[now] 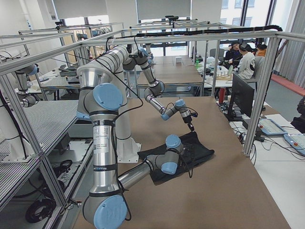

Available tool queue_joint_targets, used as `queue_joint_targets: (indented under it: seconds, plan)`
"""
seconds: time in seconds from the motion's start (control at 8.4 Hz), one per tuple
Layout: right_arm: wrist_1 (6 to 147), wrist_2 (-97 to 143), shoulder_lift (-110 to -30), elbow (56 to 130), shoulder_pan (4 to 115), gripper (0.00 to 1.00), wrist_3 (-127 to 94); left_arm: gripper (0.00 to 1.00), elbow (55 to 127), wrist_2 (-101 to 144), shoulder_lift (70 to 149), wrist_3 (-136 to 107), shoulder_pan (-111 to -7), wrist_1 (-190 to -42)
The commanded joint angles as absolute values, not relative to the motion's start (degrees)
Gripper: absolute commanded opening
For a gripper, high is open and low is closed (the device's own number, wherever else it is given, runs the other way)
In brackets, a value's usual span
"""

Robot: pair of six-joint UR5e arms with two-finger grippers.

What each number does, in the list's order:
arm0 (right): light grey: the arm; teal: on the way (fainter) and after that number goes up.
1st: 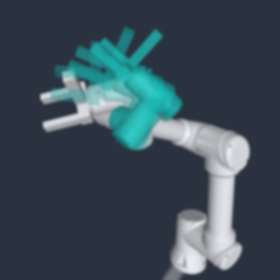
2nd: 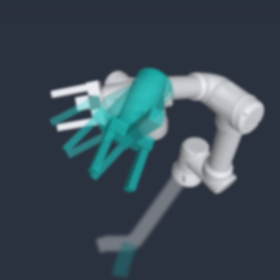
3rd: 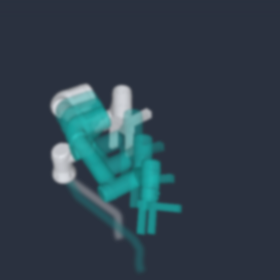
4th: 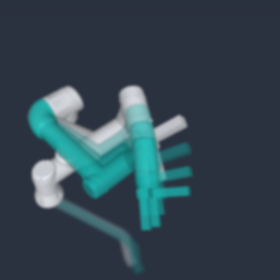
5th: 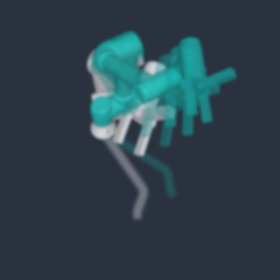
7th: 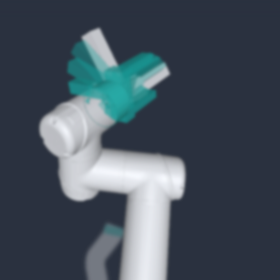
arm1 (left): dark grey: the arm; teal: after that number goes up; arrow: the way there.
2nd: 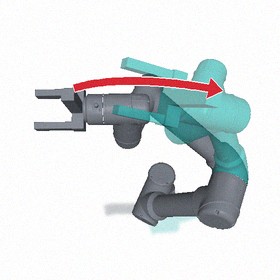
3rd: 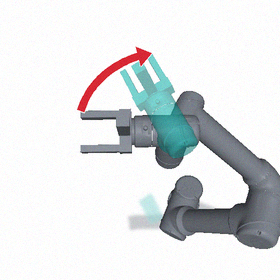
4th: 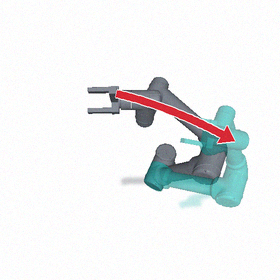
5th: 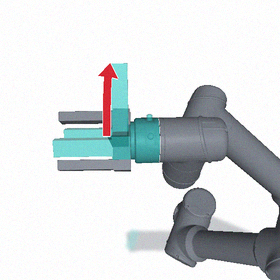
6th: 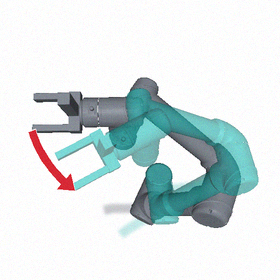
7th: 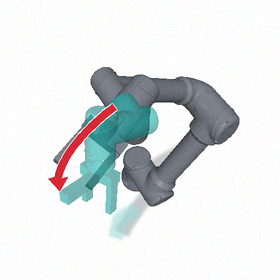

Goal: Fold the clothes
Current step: 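Drag the shirt corner with the left gripper away from the robot, straightening it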

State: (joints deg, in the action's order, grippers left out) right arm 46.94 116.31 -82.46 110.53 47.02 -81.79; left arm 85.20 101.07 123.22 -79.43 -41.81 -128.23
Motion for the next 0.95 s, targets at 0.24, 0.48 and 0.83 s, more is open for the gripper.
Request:
queue_joint_targets:
  seconds: [0.24,0.48,0.83]
  plan:
    - [46.93,115.93,-83.14,110.39,47.11,0.95,-81.83,0.00,65.18,100.81,138.92,-73.57,-46.49,-128.49]
    - [46.93,115.93,-83.14,110.48,47.02,0.95,-81.91,0.00,56.82,95.39,146.91,-73.65,-46.41,-128.50]
    - [46.93,116.01,-83.14,110.65,47.02,0.95,-81.83,0.26,51.86,87.38,149.24,-73.65,-45.62,-128.85]
